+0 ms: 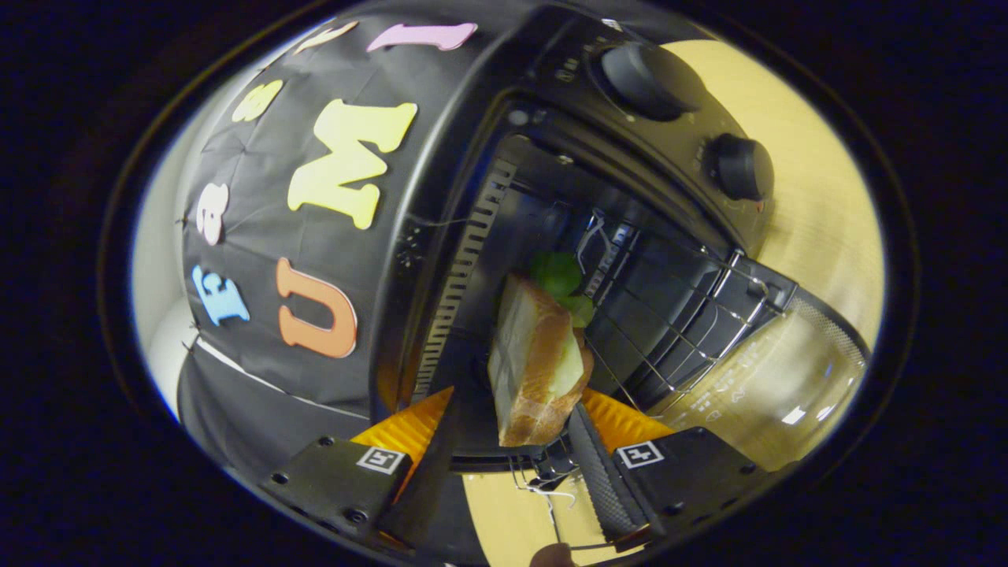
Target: Open the toaster oven, put the food inside, and close the toaster oven door.
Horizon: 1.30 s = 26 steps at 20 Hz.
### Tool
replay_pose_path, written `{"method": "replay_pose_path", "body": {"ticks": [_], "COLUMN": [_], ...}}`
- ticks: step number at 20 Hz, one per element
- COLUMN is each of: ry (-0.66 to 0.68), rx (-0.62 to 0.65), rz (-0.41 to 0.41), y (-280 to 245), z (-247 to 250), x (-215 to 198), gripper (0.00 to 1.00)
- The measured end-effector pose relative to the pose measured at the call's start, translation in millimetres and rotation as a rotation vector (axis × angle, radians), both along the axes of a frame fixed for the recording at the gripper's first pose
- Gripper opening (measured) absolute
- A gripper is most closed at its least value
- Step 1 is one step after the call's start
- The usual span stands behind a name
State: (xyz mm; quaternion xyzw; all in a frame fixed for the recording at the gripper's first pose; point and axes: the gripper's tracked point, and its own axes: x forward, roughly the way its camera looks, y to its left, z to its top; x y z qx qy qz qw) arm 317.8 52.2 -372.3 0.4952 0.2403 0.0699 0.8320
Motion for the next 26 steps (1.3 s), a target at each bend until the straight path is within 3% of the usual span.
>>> {"method": "replay_pose_path", "body": {"ticks": [3, 9, 15, 18, 26], "ry": [0.002, 0.109, 0.194, 0.162, -0.038], "rx": [-0.112, -0.140, -0.309, -0.402, -0.827], "rz": [0.074, 0.129, 0.222, 0.251, 0.285], "y": [10.9, 23.1, 23.2, 21.1, -0.8], "z": [1.5, -4.2, -9.0, 13.1, 87.8], "x": [-8.5, -32.2, -54.9, -69.0, -145.2], "gripper": [0.92, 0.93, 0.93, 0.93, 0.98]}}
